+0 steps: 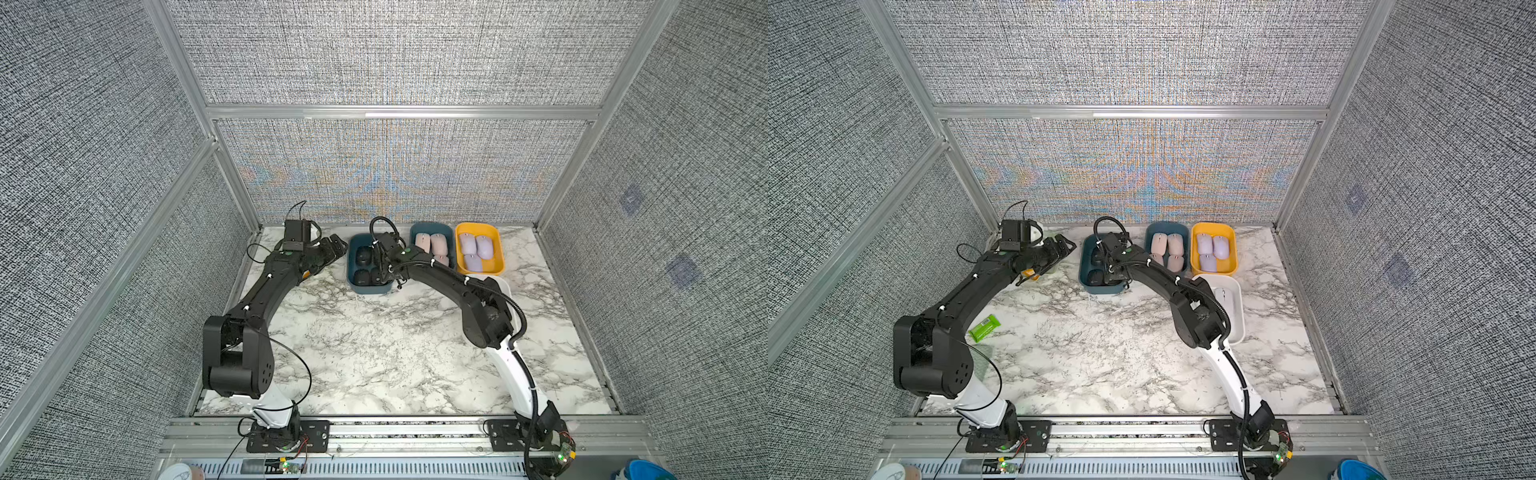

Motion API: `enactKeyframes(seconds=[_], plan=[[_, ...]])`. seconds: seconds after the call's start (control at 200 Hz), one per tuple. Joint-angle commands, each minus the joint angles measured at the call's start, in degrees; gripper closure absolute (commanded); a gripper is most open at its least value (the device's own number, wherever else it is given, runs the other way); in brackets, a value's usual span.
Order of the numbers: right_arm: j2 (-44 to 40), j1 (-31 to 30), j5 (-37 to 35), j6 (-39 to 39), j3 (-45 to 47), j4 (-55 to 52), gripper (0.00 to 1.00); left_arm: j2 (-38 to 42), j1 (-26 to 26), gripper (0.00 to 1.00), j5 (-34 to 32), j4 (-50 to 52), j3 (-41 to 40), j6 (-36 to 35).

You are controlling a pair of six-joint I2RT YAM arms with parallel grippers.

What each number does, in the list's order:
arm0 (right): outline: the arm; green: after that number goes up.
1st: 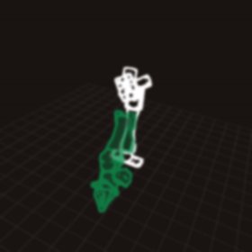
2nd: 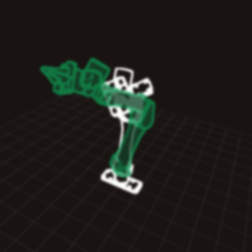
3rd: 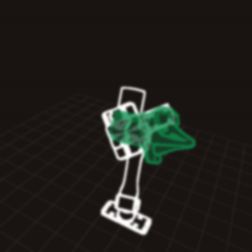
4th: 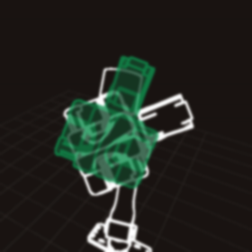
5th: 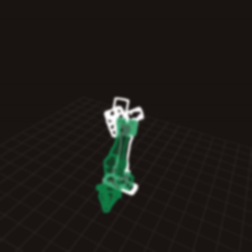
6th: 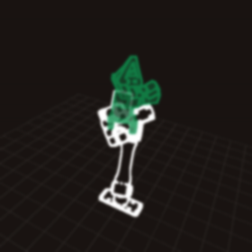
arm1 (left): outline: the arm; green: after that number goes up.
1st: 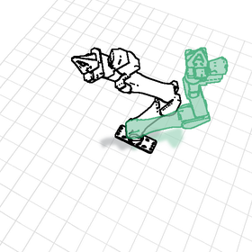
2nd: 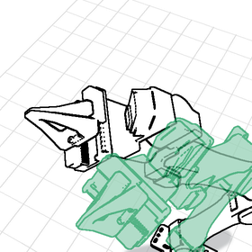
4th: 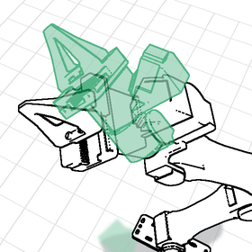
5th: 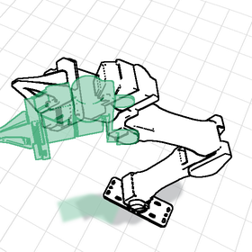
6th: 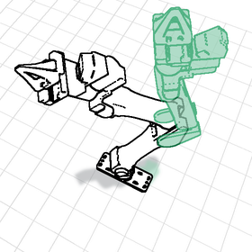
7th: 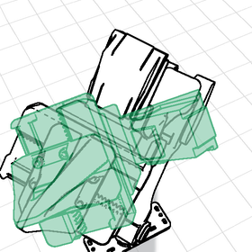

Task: Place the mice by color into the storage box
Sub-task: Move the storage box to the center of the board.

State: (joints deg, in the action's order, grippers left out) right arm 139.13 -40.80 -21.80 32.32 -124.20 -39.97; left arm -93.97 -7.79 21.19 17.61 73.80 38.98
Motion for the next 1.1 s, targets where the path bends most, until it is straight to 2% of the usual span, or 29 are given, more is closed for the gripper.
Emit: enactKeyframes(seconds=[0.0, 0.235, 0.455, 0.545, 0.725, 0.881, 1.096], plan=[[-0.03, -0.11, 0.71, -1.72, -0.96, -1.93, 0.87, 0.13, 0.14, 0.1, 0.71, -1.25, -0.06, -0.66], [-4.75, -1.07, 0.79, -3.75, -0.57, -2.74, 0.57, 0.1, 0.39, 0.1, 1.03, -1.36, -0.06, -0.62], [-15.68, -1.83, -2.05, -4.84, 5.45, -3.63, 0.41, 0.36, 0.34, 0.1, 1.39, -1.66, -0.32, -0.41], [-22.7, -1.47, -5.31, -5.95, 11.26, -5.95, 0.39, 0.63, 0.33, 0.11, 2.91, -2.36, -0.7, 0.29], [-42.82, 5.2, -5.78, -5.45, 38.5, -3.62, 0.39, 0.82, -1.7, 0.11, 4.5, -3.53, -1.38, 0.83], [-55.2, 12.17, 4.24, -6.24, 56.84, -0.75, 0.4, 0.92, -4.61, 0.11, 4.83, -3.27, -1.04, 0.35], [-58.61, 12.06, 12.59, -4.83, 66.11, 3.33, 0.44, 0.81, -6.17, 0.11, 3.52, -2.94, -1.03, -0.22]])
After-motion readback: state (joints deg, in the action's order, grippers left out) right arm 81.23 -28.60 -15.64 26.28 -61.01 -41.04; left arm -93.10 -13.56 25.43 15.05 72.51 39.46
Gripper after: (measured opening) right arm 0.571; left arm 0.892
